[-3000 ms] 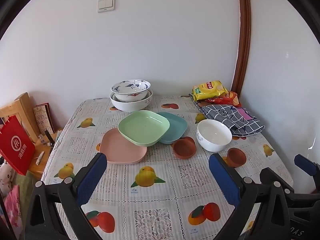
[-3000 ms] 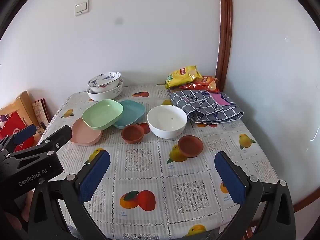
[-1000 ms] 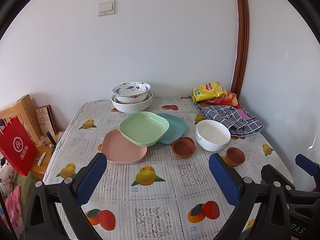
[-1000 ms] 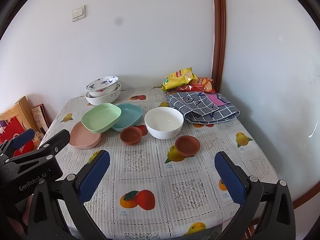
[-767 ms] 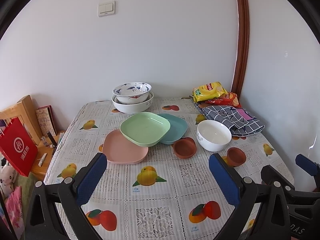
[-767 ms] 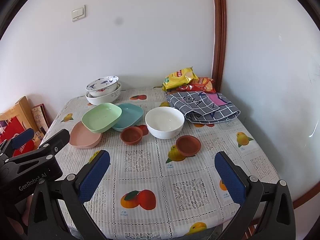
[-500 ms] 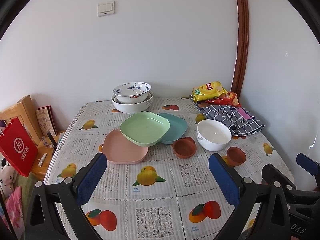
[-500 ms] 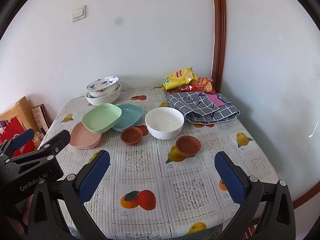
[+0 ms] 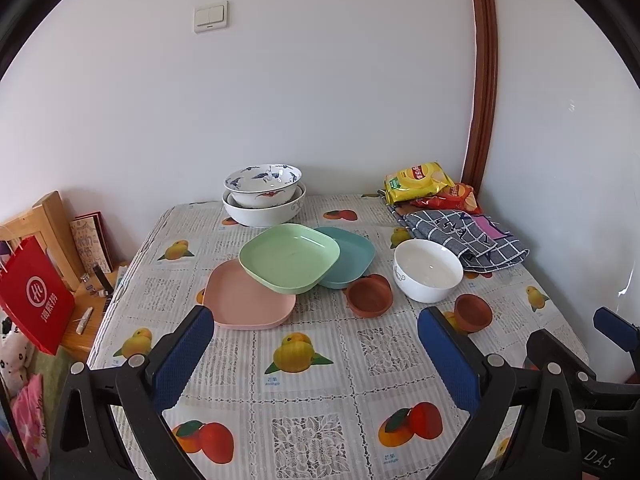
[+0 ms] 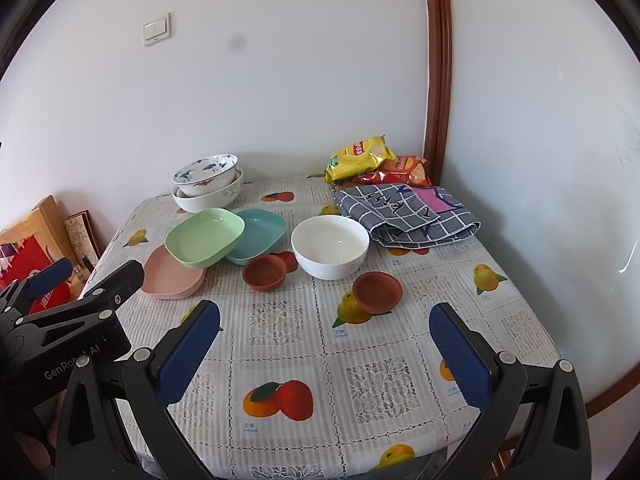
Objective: Organize plates and bowls
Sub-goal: 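Move both grippers forward toward the green square plate's rim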
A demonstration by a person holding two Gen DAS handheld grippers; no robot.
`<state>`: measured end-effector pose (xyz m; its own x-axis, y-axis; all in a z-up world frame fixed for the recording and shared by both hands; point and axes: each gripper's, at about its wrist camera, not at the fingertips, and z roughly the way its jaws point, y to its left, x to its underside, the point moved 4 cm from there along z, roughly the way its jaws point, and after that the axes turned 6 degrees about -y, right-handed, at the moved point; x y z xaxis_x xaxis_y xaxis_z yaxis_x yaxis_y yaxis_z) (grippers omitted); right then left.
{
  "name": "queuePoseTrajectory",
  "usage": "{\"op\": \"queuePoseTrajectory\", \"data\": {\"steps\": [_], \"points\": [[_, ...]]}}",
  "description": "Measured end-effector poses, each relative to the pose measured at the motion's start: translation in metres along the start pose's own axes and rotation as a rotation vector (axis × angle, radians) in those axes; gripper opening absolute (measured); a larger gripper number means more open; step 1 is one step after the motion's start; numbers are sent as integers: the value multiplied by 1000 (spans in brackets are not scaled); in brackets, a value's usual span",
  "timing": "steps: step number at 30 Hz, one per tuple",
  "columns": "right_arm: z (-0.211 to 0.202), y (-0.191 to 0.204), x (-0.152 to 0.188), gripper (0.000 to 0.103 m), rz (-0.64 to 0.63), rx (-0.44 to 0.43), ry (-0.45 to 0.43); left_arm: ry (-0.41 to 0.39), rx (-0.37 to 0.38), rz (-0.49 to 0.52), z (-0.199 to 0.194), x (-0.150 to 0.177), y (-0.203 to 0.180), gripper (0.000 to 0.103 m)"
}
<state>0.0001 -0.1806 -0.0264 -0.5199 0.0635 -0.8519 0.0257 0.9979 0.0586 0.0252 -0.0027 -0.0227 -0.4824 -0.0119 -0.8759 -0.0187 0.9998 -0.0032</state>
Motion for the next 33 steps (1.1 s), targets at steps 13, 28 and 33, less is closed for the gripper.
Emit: {"op": "queuePoseTrajectory", "data": {"steps": [13,28,33], "points": [[21,0,3,103,19,-3,26,37,20,-8,21,3,3,103],[60,10,-13,103,15,4,47,101,20,-20,67,-5,14,103],[81,13,-18,103,28,-20,87,117,14,-41,83,-9,27,103]]}}
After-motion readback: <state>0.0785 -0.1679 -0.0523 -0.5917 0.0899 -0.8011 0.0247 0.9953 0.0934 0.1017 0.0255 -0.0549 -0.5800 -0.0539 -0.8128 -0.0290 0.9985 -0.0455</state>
